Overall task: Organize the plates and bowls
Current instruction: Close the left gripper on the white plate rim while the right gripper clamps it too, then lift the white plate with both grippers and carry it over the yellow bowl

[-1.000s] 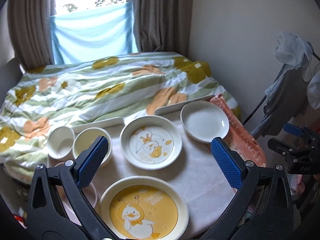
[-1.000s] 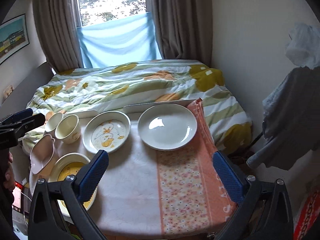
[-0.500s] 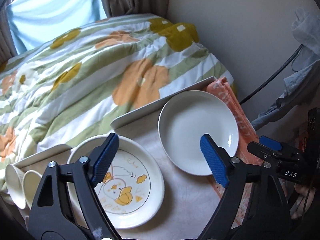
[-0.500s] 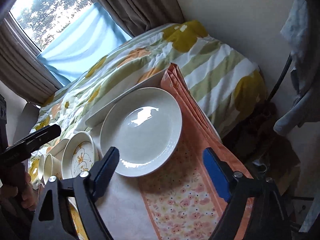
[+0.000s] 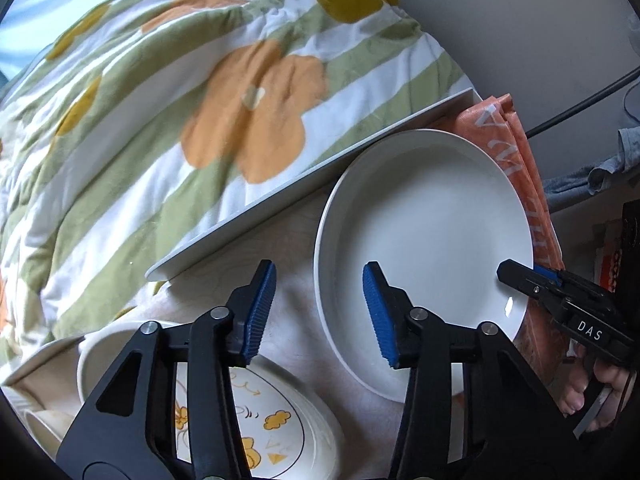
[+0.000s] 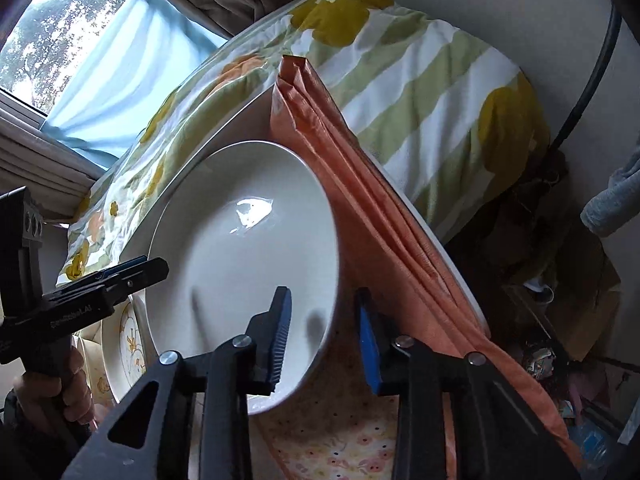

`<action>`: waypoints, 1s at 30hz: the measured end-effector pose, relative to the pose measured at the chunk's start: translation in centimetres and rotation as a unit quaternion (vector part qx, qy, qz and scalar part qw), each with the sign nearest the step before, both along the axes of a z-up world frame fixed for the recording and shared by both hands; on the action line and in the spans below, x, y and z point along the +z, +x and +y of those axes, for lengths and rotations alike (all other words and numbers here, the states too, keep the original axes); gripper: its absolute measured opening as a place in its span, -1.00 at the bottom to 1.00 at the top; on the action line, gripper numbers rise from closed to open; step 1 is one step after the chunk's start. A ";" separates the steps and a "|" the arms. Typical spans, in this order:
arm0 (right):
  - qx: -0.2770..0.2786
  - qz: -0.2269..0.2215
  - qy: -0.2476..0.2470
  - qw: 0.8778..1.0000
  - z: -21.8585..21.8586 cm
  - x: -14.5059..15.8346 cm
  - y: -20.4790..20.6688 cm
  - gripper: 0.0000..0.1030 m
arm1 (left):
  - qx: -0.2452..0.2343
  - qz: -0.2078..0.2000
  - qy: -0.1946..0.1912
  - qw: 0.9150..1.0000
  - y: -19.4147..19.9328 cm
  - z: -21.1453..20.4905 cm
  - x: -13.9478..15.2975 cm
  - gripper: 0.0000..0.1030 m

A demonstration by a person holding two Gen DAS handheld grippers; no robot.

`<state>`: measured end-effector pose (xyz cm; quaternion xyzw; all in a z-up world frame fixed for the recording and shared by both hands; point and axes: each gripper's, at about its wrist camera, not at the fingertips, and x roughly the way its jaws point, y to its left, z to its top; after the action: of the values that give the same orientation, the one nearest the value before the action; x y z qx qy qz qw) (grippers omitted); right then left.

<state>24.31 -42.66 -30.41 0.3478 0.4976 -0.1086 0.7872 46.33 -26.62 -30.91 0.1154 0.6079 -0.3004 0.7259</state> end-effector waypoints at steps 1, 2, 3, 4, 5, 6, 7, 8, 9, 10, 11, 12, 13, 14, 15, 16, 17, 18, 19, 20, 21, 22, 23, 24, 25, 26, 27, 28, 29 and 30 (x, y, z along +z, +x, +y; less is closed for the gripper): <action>0.001 0.003 0.001 1.000 -0.2 -0.1 0.2 -0.59 | -0.003 0.006 0.000 1.000 0.1 -0.1 -0.2 -0.41; 0.003 0.005 0.003 1.000 -0.2 -0.1 0.2 -0.63 | -0.006 0.012 0.001 1.000 0.2 -0.2 -0.4 -0.56; 0.004 0.007 0.005 1.000 -0.3 -0.2 0.4 -0.71 | -0.009 0.019 0.002 1.000 0.2 -0.2 -0.6 -0.74; 0.006 0.009 0.007 1.000 -0.3 -0.3 0.5 -0.75 | -0.013 0.028 0.000 1.000 0.3 -0.3 -0.9 -0.76; 0.007 0.008 0.010 1.000 -0.3 -0.4 0.5 -0.76 | -0.013 0.028 -0.001 1.000 0.3 -0.3 -0.9 -0.76; 0.006 0.008 0.013 1.000 -0.4 -0.4 0.6 -0.76 | -0.016 0.028 -0.001 0.999 0.3 -0.3 -0.9 -0.76; 0.006 0.008 0.015 1.000 -0.4 -0.4 0.5 -0.76 | -0.018 0.030 0.000 0.999 0.3 -0.3 -0.9 -0.76; 0.007 0.008 0.017 1.000 -0.4 -0.4 0.5 -0.76 | -0.018 0.032 0.000 0.999 0.4 -0.3 -0.9 -0.77; 0.007 0.007 0.019 1.000 -0.5 -0.5 0.6 -0.76 | -0.019 0.032 0.000 0.999 0.5 -0.3 -0.9 -0.77; 0.008 0.007 0.022 1.000 -0.6 -0.5 0.6 -0.77 | -0.021 0.028 0.003 0.999 0.4 -0.3 -0.8 -0.77; 0.009 0.007 0.023 1.000 -0.6 -0.4 0.6 -0.77 | -0.026 0.022 0.008 0.999 0.2 -0.4 -0.7 -0.77; 0.012 0.008 0.021 1.000 -0.6 -0.5 0.7 -0.77 | -0.030 0.014 0.012 0.999 0.1 -0.6 -0.5 -0.76; 0.014 0.008 0.018 1.000 -0.6 -0.4 0.7 -0.76 | -0.032 0.009 0.014 0.999 0.0 -0.6 -0.4 -0.76; 0.016 0.009 0.014 1.000 -0.5 -0.3 0.7 -0.76 | -0.032 0.005 0.013 0.999 -0.1 -0.7 -0.2 -0.76; 0.017 0.007 0.014 1.000 -0.5 -0.3 0.7 -0.76 | -0.031 0.003 0.011 0.999 -0.2 -0.6 0.0 -0.76; 0.017 0.004 0.013 1.000 -0.6 -0.1 0.7 -0.76 | -0.030 0.001 0.009 0.999 -0.3 -0.6 0.2 -0.77; 0.018 0.002 0.011 1.000 -0.6 0.0 0.7 -0.76 | -0.030 -0.002 0.009 0.999 -0.3 -0.6 0.4 -0.76; 0.020 -0.001 0.007 1.000 -0.6 0.2 0.7 -0.76 | -0.031 -0.006 0.010 0.999 -0.5 -0.6 0.6 -0.76; 0.022 -0.002 0.003 1.000 -0.6 0.4 0.8 -0.76 | -0.030 -0.010 0.010 0.999 -0.6 -0.6 0.9 -0.76; 0.025 -0.004 -0.001 1.000 -0.5 0.6 0.8 -0.76 | -0.029 -0.012 0.009 0.999 -0.7 -0.5 1.1 -0.76; 0.025 -0.005 -0.002 1.000 -0.5 0.8 0.8 -0.76 | -0.026 -0.014 0.007 1.000 -0.8 -0.4 1.5 -0.76; 0.025 -0.008 -0.002 1.000 -0.5 1.0 0.7 -0.76 | -0.025 -0.016 0.006 1.000 -0.9 -0.3 1.8 -0.76; 0.026 -0.010 -0.003 1.000 -0.5 1.3 0.7 -0.76 | -0.023 -0.020 0.004 1.000 -1.1 -0.1 2.1 -0.76; 0.028 -0.012 -0.005 1.000 -0.5 1.6 0.6 -0.76 | -0.022 -0.023 0.003 0.999 -1.3 0.0 2.6 -0.76; 0.029 -0.015 -0.006 0.999 -0.4 1.9 0.6 -0.76 | -0.020 -0.026 0.002 0.999 -1.6 0.2 3.0 -0.76; 0.032 -0.017 -0.009 0.999 -0.2 2.4 0.5 -0.76 | -0.018 -0.029 0.001 0.999 -1.9 0.5 3.5 -0.76; 0.034 -0.019 -0.011 0.999 0.0 2.9 0.3 -0.76 | -0.016 -0.031 0.001 0.999 -2.2 0.8 4.0 -0.76; 0.036 -0.020 -0.011 0.999 0.1 3.2 0.3 -0.76 | -0.012 -0.034 -0.001 0.999 -2.5 1.2 4.6 -0.76; 0.040 -0.022 -0.012 0.999 0.5 3.7 0.2 -0.76 | -0.004 -0.038 -0.004 0.999 -3.0 1.9 5.3 -0.76; 0.044 -0.026 -0.012 0.999 0.8 4.1 0.0 -0.76 | 0.004 -0.043 -0.006 0.999 -3.4 2.4 5.9 -0.76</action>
<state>24.35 -41.88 -26.28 0.3187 0.4906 -0.0710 0.8079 42.92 -24.17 -25.01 0.1214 0.5750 -0.2963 0.7529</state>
